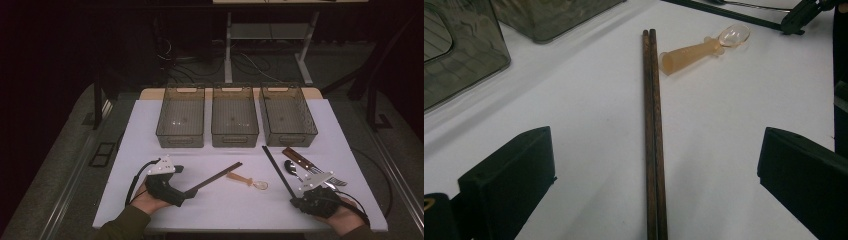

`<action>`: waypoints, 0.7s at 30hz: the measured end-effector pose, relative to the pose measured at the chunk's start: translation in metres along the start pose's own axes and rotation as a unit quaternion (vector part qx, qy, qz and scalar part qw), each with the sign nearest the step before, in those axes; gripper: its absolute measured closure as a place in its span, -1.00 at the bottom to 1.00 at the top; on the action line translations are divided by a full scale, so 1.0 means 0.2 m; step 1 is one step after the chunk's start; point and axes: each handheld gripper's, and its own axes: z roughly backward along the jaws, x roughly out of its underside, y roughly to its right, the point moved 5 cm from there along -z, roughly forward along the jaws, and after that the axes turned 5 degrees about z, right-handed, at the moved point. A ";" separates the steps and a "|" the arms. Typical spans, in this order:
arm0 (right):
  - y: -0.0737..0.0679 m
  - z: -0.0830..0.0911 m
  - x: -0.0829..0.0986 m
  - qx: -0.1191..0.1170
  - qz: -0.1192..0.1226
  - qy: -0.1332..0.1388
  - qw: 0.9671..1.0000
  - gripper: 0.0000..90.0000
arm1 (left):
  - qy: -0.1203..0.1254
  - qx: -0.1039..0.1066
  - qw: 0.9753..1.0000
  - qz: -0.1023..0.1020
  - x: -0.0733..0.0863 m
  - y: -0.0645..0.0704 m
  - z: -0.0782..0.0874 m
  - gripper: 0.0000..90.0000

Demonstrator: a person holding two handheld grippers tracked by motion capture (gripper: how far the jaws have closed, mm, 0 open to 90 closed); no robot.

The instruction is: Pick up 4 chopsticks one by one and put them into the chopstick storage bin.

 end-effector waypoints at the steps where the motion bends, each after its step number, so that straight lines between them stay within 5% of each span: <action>1: 0.01 0.00 0.01 0.002 0.000 0.000 1.000 0.99 | 0.000 0.000 1.000 0.000 0.00 0.00 0.00 -0.98; 5: 0.03 0.02 0.02 0.004 -0.012 0.004 1.000 0.99 | 0.000 0.000 1.000 0.000 0.00 0.00 0.00 -0.98; 14: 0.15 0.05 -0.14 0.025 -0.053 0.072 0.996 0.71 | 0.001 -0.001 1.000 0.004 0.00 0.00 -0.01 -0.98; 21: 0.28 -0.02 -0.28 0.043 -0.071 0.086 0.993 0.91 | 0.002 0.001 1.000 0.005 0.00 0.00 -0.01 -0.98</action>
